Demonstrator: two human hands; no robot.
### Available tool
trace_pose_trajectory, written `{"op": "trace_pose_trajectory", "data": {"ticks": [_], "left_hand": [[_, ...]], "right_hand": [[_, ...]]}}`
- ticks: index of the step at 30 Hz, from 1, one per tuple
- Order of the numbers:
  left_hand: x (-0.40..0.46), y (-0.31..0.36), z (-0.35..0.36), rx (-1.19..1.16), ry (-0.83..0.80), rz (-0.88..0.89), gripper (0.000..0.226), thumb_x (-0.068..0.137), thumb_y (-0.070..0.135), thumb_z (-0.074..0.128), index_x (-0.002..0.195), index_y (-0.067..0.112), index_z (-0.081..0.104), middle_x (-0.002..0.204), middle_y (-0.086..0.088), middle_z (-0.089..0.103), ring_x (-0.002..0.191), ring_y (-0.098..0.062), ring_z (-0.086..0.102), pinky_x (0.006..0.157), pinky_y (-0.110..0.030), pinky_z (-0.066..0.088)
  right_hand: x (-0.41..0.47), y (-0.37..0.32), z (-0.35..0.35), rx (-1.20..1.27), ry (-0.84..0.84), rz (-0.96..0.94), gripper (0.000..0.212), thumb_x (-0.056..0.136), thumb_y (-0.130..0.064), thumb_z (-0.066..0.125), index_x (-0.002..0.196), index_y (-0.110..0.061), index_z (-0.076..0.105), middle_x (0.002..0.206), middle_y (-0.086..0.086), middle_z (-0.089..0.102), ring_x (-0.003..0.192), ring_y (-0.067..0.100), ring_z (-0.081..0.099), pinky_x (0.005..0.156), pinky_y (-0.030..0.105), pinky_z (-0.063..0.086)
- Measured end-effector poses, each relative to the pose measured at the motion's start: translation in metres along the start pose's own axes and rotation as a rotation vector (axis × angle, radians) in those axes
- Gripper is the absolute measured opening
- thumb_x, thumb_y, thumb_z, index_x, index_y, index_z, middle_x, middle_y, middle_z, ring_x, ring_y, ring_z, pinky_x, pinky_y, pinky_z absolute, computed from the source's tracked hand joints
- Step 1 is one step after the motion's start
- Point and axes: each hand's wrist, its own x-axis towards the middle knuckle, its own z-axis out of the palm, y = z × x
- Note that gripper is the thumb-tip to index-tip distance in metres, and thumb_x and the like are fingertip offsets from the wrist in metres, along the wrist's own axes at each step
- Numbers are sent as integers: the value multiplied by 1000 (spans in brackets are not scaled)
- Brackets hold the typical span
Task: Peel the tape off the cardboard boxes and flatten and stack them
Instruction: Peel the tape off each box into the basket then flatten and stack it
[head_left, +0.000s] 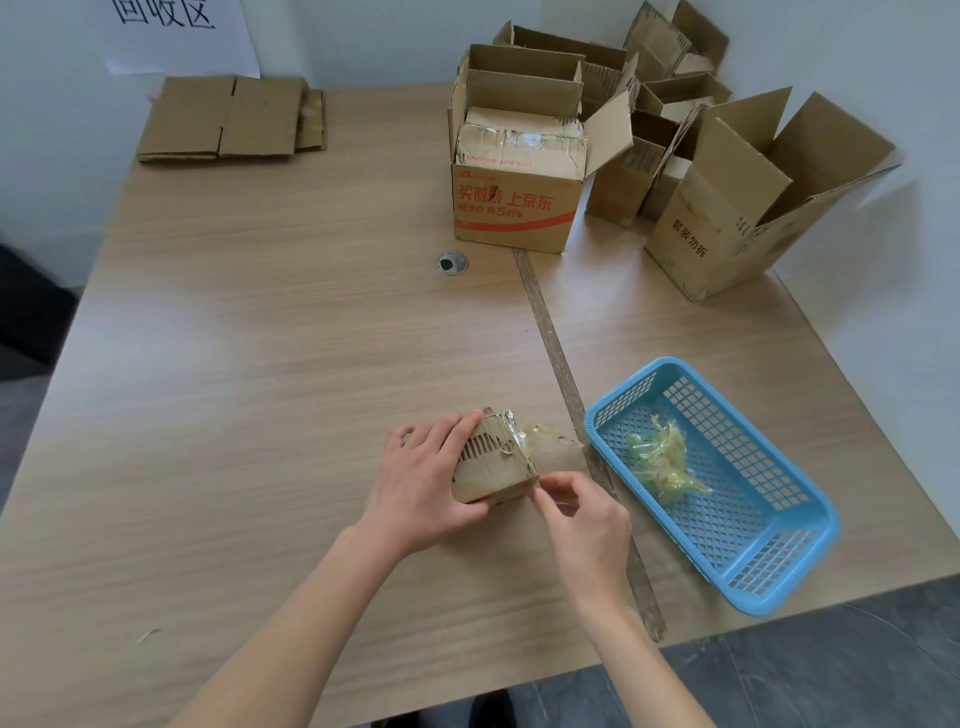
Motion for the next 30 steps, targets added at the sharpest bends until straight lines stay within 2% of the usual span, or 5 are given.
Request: {"op": "trace_pose_trajectory", "data": {"ticks": [13,17,22,25,30], "left_hand": [[1,-4,-1,-2,4,21,101,66,72,59,153,25,40,140,9,55,123,-16,54,109,-43,36],[2,-6,-2,9,-35,49,102,65,71,57,155,26,37,140,10,53,125,-17,54,111,-43,35],[5,-6,-4,38,-121,100,103,71,74,53,160,29,26,146,11,46,132,-16,48,116,-41,28],[6,-7,-5,43,-142,113,104,73,73,55,161,29,23,147,11,45,134,-15,46,117,-41,26],[7,-7,-3,25,-122,113,104,71,69,61,160,28,26,146,10,47,132,-16,48,115,-41,29]], "right_hand": [[9,6,-5,-125,-97,-342,22,82,0,79,84,-13,62,80,-5,68,71,9,67,66,24,54],[31,9,-26,-142,-283,-323,20,86,-5,74,79,-11,57,75,-1,69,71,15,69,66,39,58],[69,-9,-45,-109,-193,-351,20,79,-3,80,75,-13,64,71,-10,70,70,4,68,65,23,57],[84,-24,-37,-118,-193,-267,15,78,-10,78,73,-16,65,68,-12,69,65,3,67,66,30,57],[85,-33,-17,-50,-148,-107,8,79,-17,79,75,-21,73,67,-13,71,65,-2,68,69,24,58]]}}
